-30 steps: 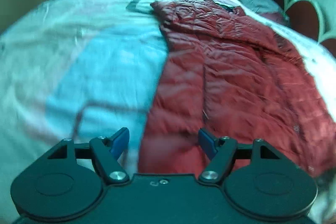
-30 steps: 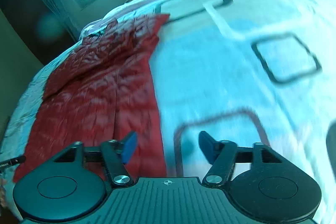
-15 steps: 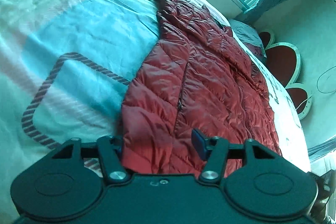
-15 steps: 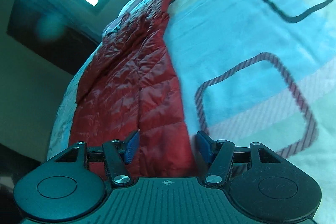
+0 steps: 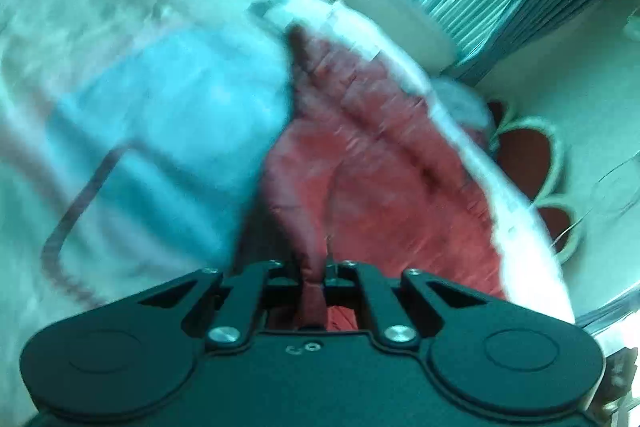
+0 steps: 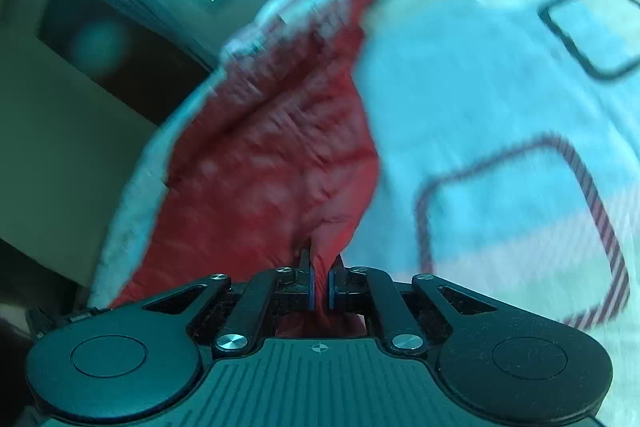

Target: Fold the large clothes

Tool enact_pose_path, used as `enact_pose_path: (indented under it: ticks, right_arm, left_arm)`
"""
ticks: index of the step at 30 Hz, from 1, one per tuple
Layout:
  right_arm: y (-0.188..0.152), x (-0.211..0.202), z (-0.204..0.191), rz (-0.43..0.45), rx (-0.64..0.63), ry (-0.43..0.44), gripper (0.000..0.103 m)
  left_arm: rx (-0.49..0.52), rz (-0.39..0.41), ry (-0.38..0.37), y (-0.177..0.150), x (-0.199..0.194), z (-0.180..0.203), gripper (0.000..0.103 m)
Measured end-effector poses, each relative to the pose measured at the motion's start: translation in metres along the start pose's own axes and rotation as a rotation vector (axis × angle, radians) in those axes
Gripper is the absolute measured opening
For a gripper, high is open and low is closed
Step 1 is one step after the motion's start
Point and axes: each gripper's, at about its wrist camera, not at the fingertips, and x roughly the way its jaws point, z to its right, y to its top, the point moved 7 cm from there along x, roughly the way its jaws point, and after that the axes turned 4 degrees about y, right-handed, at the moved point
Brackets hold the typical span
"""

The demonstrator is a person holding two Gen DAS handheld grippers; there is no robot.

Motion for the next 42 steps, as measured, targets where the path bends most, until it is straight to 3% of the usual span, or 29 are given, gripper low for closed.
enact_pose_path:
  ticks: [4,8,15,23,25,26,27,28,29,30,33,37,42]
  right_arm:
    - [0.041,-0.005,-0.021,0.074,-0.050,0.022,0.005]
    - [0.091,0.006,-0.033,0.143,-0.047,0.045,0.005]
    - [0.179,0.063,-0.042,0.189,-0.019,0.058,0.005]
    - [0.264,0.146,-0.020,0.174,0.032,0.056,0.005]
    - [0.283,0.168,-0.010,0.194,0.069,0.061,0.005]
    - [0.292,0.176,-0.006,0.222,0.069,0.047,0.006]
    - [0.301,0.182,-0.002,0.241,0.069,0.012,0.031]
    - [0.307,0.186,0.003,0.269,0.073,-0.045,0.085]
    - [0.311,0.183,0.004,0.322,0.043,-0.079,0.099]
    - [0.314,0.184,0.003,0.339,-0.008,-0.077,0.100]
    - [0.314,0.199,0.012,0.278,-0.043,-0.111,0.095]
    - [0.309,0.227,0.031,0.194,-0.087,-0.192,0.082]
    - [0.305,0.265,0.057,0.081,-0.090,-0.262,0.080]
  left_arm:
    - [0.014,0.084,-0.049,0.042,-0.001,0.021,0.005]
    - [0.028,0.130,-0.099,0.092,0.024,0.044,0.005]
    - [0.063,0.132,-0.117,0.165,0.097,0.077,0.005]
    - [0.110,0.065,-0.114,0.233,0.190,0.095,0.006]
    - [0.100,0.045,-0.098,0.246,0.213,0.094,0.018]
    - [0.067,0.044,-0.082,0.252,0.223,0.088,0.035]
    - [0.028,0.067,-0.051,0.261,0.230,0.080,0.068]
    - [0.004,0.104,-0.024,0.268,0.230,0.074,0.088]
    - [-0.003,0.156,0.011,0.274,0.226,0.069,0.101]
    - [0.011,0.187,0.032,0.278,0.226,0.065,0.101]
    - [0.049,0.120,0.034,0.278,0.241,0.056,0.097]
    - [0.187,0.011,0.088,0.268,0.270,0.053,0.087]
    - [0.323,-0.144,0.135,0.256,0.306,0.052,0.063]
